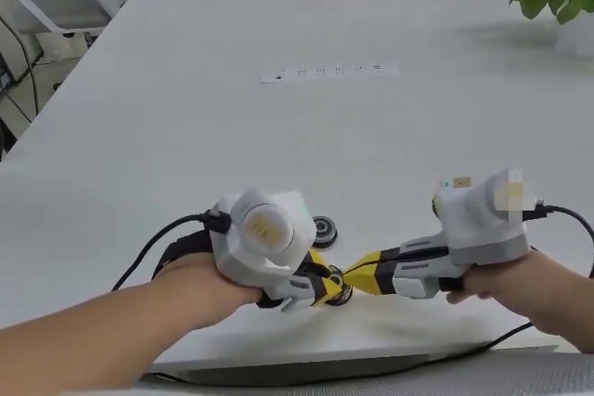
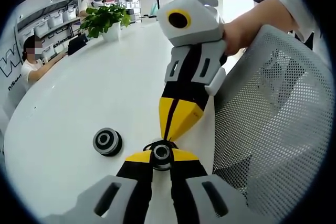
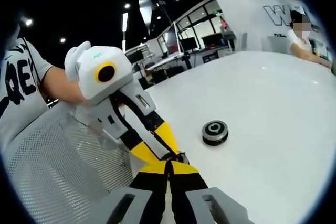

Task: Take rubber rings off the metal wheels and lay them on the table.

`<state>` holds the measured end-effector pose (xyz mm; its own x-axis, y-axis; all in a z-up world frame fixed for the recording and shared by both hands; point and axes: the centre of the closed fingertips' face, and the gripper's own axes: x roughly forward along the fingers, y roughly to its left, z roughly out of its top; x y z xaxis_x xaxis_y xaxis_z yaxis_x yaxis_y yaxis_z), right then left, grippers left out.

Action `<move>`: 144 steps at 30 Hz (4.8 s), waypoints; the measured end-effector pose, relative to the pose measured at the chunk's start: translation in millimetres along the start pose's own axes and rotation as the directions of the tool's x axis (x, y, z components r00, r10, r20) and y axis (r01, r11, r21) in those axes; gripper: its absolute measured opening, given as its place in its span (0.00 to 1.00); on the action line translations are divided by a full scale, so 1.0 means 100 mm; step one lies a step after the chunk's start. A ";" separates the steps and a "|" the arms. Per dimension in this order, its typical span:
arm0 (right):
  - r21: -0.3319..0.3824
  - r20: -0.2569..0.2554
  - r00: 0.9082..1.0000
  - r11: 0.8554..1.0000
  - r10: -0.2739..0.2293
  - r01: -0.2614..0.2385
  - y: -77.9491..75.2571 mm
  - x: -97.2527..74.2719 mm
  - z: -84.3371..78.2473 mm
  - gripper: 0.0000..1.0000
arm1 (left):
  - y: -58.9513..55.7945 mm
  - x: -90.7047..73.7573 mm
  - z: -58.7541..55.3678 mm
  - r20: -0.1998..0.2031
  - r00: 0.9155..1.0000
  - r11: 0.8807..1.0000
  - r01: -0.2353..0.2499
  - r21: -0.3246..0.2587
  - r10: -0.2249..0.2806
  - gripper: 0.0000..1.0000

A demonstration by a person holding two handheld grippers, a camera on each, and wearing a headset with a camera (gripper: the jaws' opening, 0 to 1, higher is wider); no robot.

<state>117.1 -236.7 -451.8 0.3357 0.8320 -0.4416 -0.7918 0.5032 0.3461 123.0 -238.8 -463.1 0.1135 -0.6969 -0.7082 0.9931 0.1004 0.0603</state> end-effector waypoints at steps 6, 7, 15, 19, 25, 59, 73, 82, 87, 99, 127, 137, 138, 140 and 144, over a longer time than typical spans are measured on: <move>-0.006 -0.013 1.000 1.000 -0.011 0.011 -0.03 -0.01 -0.03 0.00 | 0.00 0.00 0.00 0.008 1.000 1.000 0.000 -0.014 0.000 0.07; -0.006 -0.014 1.000 1.000 -0.012 0.012 -0.03 -0.01 -0.03 0.00 | 0.00 0.00 0.00 0.009 1.000 1.000 0.000 -0.013 0.000 0.07; 0.001 -0.011 1.000 1.000 -0.015 0.015 -0.04 -0.02 -0.04 0.00 | 0.03 0.00 0.01 0.011 1.000 1.000 -0.009 -0.002 0.009 0.11; 0.006 -0.004 1.000 1.000 -0.022 0.022 -0.06 -0.03 -0.02 0.00 | 0.04 -0.02 0.01 0.014 1.000 1.000 0.004 -0.016 -0.003 0.13; 0.017 0.004 1.000 1.000 -0.022 0.022 -0.08 -0.04 -0.01 0.00 | 0.08 -0.09 0.04 0.027 1.000 0.999 0.002 -0.032 -0.002 0.16; 0.012 0.023 0.999 0.999 0.035 -0.036 0.09 -0.05 0.19 0.00 | 0.09 -0.73 0.13 0.141 0.990 0.999 -0.010 -0.047 0.017 0.45; -0.002 0.028 0.998 0.999 0.052 -0.052 0.09 0.03 0.39 0.00 | 0.16 -0.92 -0.02 0.152 0.987 0.996 -0.032 -0.078 0.044 0.55; -0.015 0.022 0.998 0.998 0.065 -0.065 0.08 0.16 0.50 0.00 | 0.22 -1.06 -0.11 0.154 0.986 0.993 -0.054 -0.102 0.069 0.59; -0.020 0.015 0.997 0.997 0.074 -0.073 0.08 0.24 0.54 0.00 | 0.25 -1.13 -0.17 0.151 0.985 0.991 -0.067 -0.118 0.085 0.60; -0.029 -0.012 0.997 0.997 0.075 -0.076 0.04 0.43 0.55 0.00 | 0.29 -1.23 -0.28 0.147 0.983 0.985 -0.090 -0.149 0.112 0.65; -0.042 -0.100 0.994 0.998 0.049 -0.053 -0.11 0.72 0.36 0.00 | 0.34 -1.32 -0.42 0.129 0.983 0.978 -0.110 -0.175 0.133 0.65; -0.059 -0.094 0.995 0.998 0.031 -0.036 -0.14 0.68 0.37 0.00 | 0.35 -1.31 -0.41 0.128 0.983 0.979 -0.110 -0.173 0.133 0.66; -0.063 -0.094 0.995 0.997 0.029 -0.035 -0.14 0.68 0.38 0.00 | 0.35 -1.31 -0.41 0.129 0.983 0.979 -0.111 -0.172 0.134 0.66; -0.069 -0.090 0.996 0.997 0.027 -0.033 -0.14 0.67 0.38 0.03 | 0.35 -1.32 -0.40 0.129 0.983 0.979 -0.111 -0.172 0.134 0.66; -0.079 -0.087 0.996 0.996 0.026 -0.033 -0.13 0.66 0.39 0.07 | 0.35 -1.32 -0.39 0.129 0.982 0.979 -0.113 -0.169 0.135 0.66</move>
<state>169.4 -179.2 -453.3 0.2689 0.8215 -0.5028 -0.8403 0.4552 0.2944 141.7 -115.8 -394.6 0.2496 -0.7628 -0.5966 0.9548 0.2966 0.0203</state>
